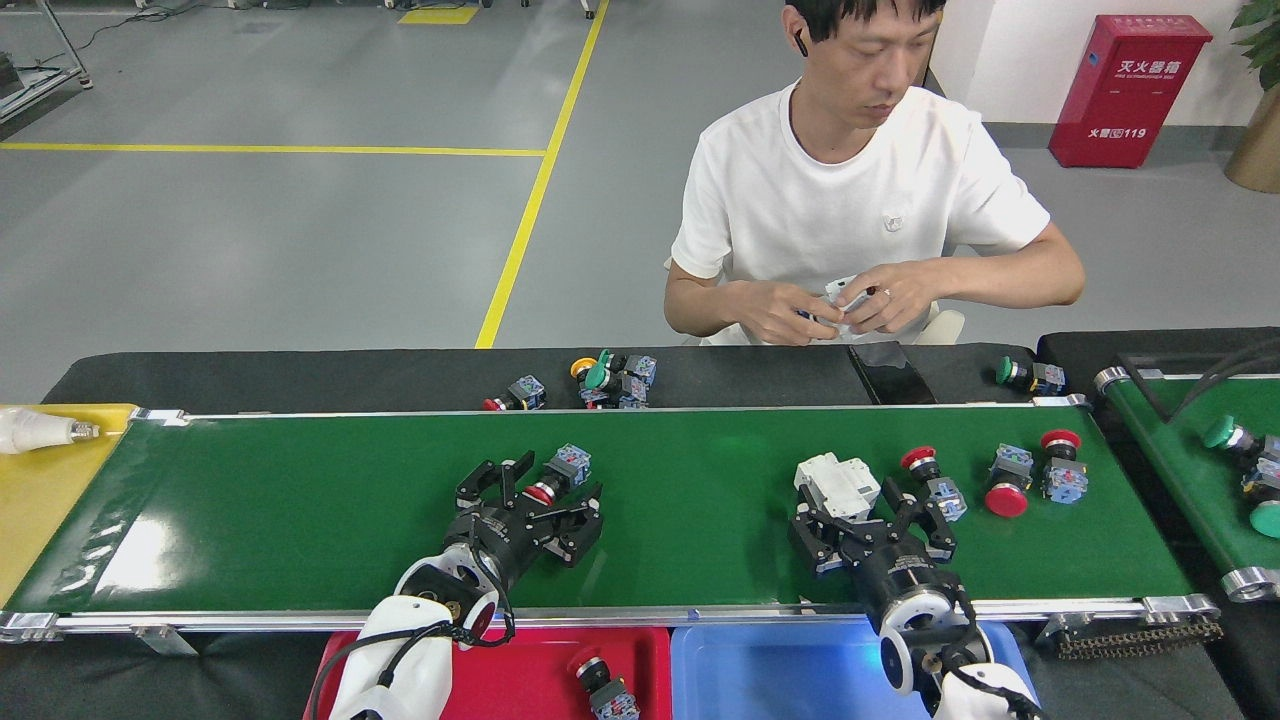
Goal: Pick switch part from conveyor to tray
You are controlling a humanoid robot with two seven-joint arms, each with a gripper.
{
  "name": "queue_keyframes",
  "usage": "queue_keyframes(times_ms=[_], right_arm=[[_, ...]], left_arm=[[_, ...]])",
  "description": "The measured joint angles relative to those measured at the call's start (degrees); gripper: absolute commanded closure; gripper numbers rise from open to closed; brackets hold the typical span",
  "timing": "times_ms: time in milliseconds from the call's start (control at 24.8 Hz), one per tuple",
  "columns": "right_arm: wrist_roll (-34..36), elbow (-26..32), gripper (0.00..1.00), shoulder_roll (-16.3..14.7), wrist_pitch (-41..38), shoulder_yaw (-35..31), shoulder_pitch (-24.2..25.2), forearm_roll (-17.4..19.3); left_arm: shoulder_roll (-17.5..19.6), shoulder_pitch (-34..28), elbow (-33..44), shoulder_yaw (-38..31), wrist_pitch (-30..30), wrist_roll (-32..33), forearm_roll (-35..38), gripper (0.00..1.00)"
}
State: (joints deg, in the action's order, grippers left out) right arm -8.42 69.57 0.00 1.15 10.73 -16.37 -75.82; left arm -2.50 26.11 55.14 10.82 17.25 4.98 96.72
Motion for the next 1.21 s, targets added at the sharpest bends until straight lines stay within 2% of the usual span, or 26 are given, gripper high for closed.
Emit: queue_keyframes(times_ms=[40, 202, 323, 364, 444, 566, 606, 646, 727, 768, 808, 848, 889, 929, 970, 1051, 1091, 1212], right_arm=[[-0.07, -0.23, 0.60, -0.01, -0.21, 0.75, -0.19, 0.08], [-0.91, 0.18, 0.62, -0.04, -1.73, 1.40, -0.28, 0.43], [-1.80, 5.42, 0.62, -0.54, -5.22, 1.03, 1.67, 1.01], [-2.59, 8.27, 0.61, -1.32, -6.50, 0.59, 3.43, 1.98], [-3.65, 14.87, 0.58, -4.91, -11.28, -0.75, 8.55, 6.02], [-3.82, 22.40, 0.58, -11.92, -23.89, -3.82, 16.46, 12.37], [-3.82, 23.86, 0.58, -13.26, -29.43, -6.23, 19.01, 14.32], [-3.86, 24.56, 0.58, -13.48, -34.82, -8.44, 20.80, 15.68], [-4.09, 25.52, 0.58, -13.43, -40.87, -12.77, 24.38, 17.40], [-4.11, 25.82, 0.57, -13.43, -42.39, -14.96, 26.07, 18.24], [-4.14, 25.90, 0.56, -13.43, -43.60, -17.00, 28.05, 19.11], [-4.21, 25.89, 0.54, -13.43, -44.37, -18.25, 29.71, 19.50], [-4.30, 25.84, 0.47, -13.43, -44.79, -18.70, 31.00, 19.64], [-4.37, 25.81, 0.29, -13.41, -45.16, -18.79, 32.09, 19.65], [-4.58, 25.79, 0.18, -13.15, -45.20, -18.79, 32.99, 19.56], [-6.29, 25.82, 0.14, -11.34, -45.20, -18.91, 33.62, 19.65], [-7.34, 25.83, 0.05, -10.54, -45.20, -19.39, 33.62, 19.82], [-8.42, 25.84, 0.04, -10.19, -45.20, -23.41, 33.62, 19.99]], left_arm=[[0.13, -0.01, -0.04, -0.08, 0.17, -0.20, -0.15, 0.95], [0.17, -0.60, 1.44, -0.70, 0.73, -0.43, -1.76, 0.95], [0.78, -4.57, 8.60, -1.76, 0.88, -0.47, -3.59, 0.93], [1.59, -7.09, 12.15, -2.65, 0.98, -0.49, -3.75, 0.93], [4.34, -14.07, 21.35, -4.96, 1.14, -0.49, -3.97, 0.92], [7.91, -26.86, 34.16, -8.71, 2.06, -0.51, -5.20, 0.92], [8.31, -31.18, 37.47, -10.60, 2.50, -0.51, -5.72, 0.91], [8.35, -34.74, 40.17, -12.38, 2.72, -0.52, -5.97, 0.91], [8.35, -41.20, 44.62, -14.98, 3.23, -0.73, -6.18, 0.88], [8.37, -43.57, 45.42, -15.46, 3.30, -1.14, -6.20, 0.81], [8.61, -45.66, 45.71, -15.51, 3.46, -1.75, -6.19, 0.69], [8.93, -46.65, 45.74, -15.49, 3.48, -2.27, -6.18, 0.46], [9.24, -46.99, 45.79, -15.34, 3.47, -2.56, -6.18, 0.11], [9.39, -46.93, 45.87, -15.02, 3.54, -2.81, -6.18, 0.01], [9.40, -46.76, 45.94, -14.66, 3.60, -2.99, -6.16, 0.01], [9.40, -46.59, 46.02, -14.32, 3.68, -3.21, -6.15, 0.00], [9.40, -46.59, 46.04, -14.32, 3.70, -3.33, -6.16, 0.00], [9.32, -46.61, 46.05, -14.56, 3.76, -3.49, -6.48, 0.00]])
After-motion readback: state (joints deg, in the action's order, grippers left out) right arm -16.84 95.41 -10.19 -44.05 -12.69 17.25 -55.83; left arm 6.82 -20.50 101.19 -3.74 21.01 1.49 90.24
